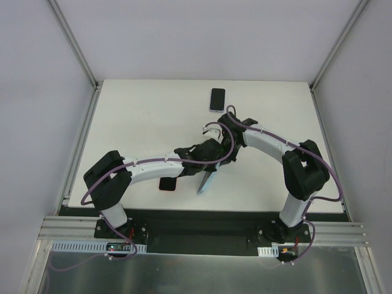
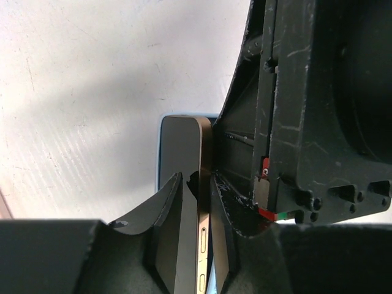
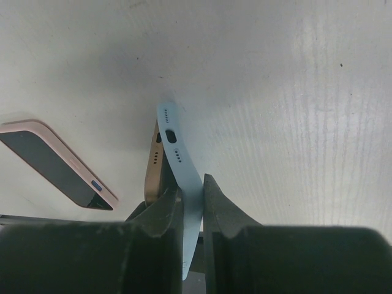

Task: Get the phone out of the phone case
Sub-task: Remove the phone case from the phone.

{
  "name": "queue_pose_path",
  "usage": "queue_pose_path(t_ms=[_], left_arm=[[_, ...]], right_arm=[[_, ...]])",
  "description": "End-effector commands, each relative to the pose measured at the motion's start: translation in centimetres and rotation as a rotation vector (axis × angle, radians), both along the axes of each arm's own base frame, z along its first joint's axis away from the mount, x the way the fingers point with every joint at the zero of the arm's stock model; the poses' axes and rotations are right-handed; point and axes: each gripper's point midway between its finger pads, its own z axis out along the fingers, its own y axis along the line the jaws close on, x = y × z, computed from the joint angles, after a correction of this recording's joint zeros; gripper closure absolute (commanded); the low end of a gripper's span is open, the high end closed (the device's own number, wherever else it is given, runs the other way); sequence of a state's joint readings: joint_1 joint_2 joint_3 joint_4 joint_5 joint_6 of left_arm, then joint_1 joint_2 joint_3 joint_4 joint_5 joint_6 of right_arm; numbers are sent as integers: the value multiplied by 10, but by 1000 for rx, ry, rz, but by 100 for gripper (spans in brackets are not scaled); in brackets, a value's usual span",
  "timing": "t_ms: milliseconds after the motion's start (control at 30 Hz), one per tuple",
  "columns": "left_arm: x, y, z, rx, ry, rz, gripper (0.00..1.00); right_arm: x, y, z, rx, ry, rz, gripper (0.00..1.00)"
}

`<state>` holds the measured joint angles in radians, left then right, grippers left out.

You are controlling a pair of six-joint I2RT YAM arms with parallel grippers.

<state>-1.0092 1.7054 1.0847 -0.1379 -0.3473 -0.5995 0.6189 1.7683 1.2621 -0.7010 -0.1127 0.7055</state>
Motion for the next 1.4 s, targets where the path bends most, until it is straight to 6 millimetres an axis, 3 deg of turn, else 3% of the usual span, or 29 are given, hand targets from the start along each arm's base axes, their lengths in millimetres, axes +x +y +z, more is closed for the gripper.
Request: queue_pose_path(t_ms=[0,67,167,400,600,833,933,1267,1367], left_arm=[[-30,102,-88,418,212,90,81],[-32,108,-93,424,240,104,85],[-31,118,-94,436,256,128,100],[-19,143,-80,433,252,198,100],[-12,156,-71,480,247,202,100],[-23,151,-83,522,294,136,100],[-31,148,-90,519,333,117,91],[-41,150,-109,565,394,92,85],[-44,153,-115,583,409,94,90]], right_arm=[[-22,8,32,61,16,61,99],[-23,6,31,60,19,58,99],[-24,2,31,59,13,51,99],[-28,-6,29,83,-16,19,99],[-27,0,32,124,-32,18,99],[-25,13,33,129,-32,42,99],[-24,14,32,130,-29,47,99],[-22,17,31,129,-27,48,99],[-21,17,30,128,-26,50,99]])
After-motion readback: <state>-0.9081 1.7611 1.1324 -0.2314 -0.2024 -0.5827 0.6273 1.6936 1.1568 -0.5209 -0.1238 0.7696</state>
